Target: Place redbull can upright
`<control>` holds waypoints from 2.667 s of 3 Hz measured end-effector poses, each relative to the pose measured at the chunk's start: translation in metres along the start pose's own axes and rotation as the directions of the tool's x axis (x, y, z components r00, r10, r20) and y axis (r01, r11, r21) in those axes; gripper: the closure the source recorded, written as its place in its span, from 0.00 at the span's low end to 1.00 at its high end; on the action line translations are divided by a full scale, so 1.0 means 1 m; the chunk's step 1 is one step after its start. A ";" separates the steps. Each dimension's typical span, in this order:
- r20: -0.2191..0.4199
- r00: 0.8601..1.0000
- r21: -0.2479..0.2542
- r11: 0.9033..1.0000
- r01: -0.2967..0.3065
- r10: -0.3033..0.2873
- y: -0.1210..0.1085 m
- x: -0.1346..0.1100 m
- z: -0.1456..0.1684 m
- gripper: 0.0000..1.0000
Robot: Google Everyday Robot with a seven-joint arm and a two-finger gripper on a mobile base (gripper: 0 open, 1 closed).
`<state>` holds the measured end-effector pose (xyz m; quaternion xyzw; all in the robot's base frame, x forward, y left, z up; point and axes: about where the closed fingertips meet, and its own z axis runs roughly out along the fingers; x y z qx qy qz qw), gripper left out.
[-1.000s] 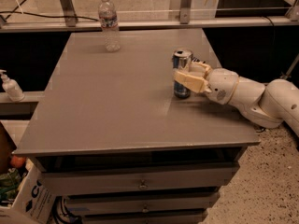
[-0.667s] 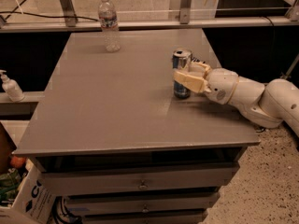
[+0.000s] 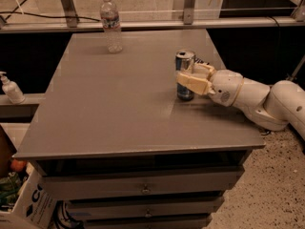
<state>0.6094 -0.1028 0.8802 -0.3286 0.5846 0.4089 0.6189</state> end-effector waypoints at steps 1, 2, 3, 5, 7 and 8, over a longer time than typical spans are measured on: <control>0.000 1.000 0.000 1.000 0.000 0.000 0.000 0.000 0.000 0.12; 0.005 1.000 0.020 1.000 0.003 -0.004 -0.002 0.000 -0.016 0.00; -0.001 1.000 0.035 0.999 0.012 -0.012 -0.004 -0.001 -0.031 0.00; -0.085 0.994 0.024 0.997 0.069 -0.067 -0.010 -0.023 -0.057 0.00; -0.215 0.970 0.016 0.993 0.116 -0.110 -0.009 -0.037 -0.096 0.00; -0.219 0.970 0.016 0.993 0.117 -0.110 -0.009 -0.036 -0.097 0.00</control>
Offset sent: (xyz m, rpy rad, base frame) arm -0.0143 -0.0454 -0.0073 0.0078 -0.0062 -0.0636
